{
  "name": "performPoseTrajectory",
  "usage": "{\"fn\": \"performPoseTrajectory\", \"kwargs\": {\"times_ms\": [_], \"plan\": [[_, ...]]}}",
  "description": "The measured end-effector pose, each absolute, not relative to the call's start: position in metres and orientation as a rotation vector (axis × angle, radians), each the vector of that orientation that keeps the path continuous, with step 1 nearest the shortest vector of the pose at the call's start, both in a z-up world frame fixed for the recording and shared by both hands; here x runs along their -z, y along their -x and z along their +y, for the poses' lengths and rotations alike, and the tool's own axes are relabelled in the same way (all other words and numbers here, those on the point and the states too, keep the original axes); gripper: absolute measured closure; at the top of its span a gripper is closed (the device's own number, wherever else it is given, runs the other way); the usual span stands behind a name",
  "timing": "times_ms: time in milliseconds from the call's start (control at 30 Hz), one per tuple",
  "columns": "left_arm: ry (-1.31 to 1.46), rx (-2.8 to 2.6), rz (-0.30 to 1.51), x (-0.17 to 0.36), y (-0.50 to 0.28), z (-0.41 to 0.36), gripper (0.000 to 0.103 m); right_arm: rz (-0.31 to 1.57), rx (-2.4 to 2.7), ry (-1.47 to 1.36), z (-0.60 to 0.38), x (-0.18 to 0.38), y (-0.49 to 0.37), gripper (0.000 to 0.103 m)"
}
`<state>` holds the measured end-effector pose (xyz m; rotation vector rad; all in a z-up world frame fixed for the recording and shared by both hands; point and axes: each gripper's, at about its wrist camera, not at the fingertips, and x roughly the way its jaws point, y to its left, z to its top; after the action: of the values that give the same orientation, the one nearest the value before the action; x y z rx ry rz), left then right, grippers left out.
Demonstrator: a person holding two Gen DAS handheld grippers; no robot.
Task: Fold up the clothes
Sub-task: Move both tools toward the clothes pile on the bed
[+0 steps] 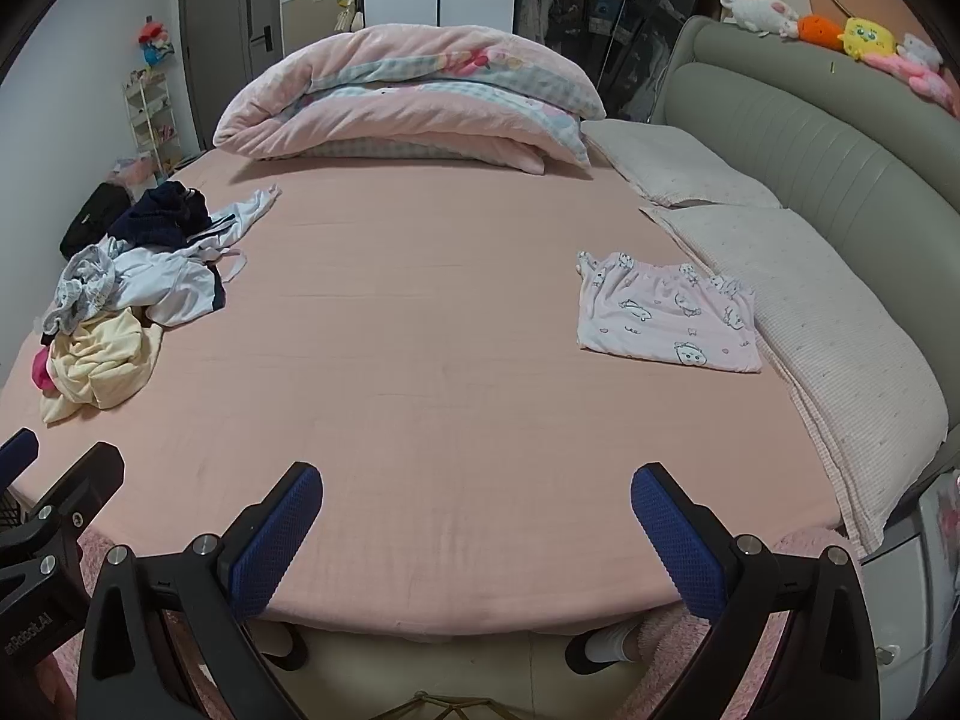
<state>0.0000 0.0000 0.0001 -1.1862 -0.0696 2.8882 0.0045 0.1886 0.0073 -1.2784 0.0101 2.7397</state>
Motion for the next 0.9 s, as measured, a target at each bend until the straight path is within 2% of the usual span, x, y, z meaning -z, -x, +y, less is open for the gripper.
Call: {"fn": "performPoseTrajectory", "kwargs": {"times_ms": [200,367,533,667,800,900], "plan": [[1.181,-2.879,-0.067,0.002,0.000,0.003,0.000,-0.023,-2.753,1.280,0.196,-0.002,-0.012,0.000],[1.186,-2.832,-0.080,0.005,0.008,-0.016,0.000,-0.189,-2.839,1.314,0.172,-0.005,0.014,0.000],[1.203,-2.921,-0.163,0.000,0.019,-0.075,0.000,-0.365,-3.044,1.225,0.132,-0.024,0.031,0.000],[1.193,-3.029,-0.236,-0.003,0.020,-0.131,0.000,-0.358,-3.118,1.266,0.100,-0.025,0.062,0.000],[1.190,-3.120,-0.268,-0.001,0.032,-0.181,0.005,-0.389,-3.170,1.417,0.046,-0.009,0.099,0.004],[1.189,-3.178,-0.291,0.001,0.043,-0.216,0.015,-0.347,-3.206,1.477,0.012,-0.003,0.121,0.004]]}}
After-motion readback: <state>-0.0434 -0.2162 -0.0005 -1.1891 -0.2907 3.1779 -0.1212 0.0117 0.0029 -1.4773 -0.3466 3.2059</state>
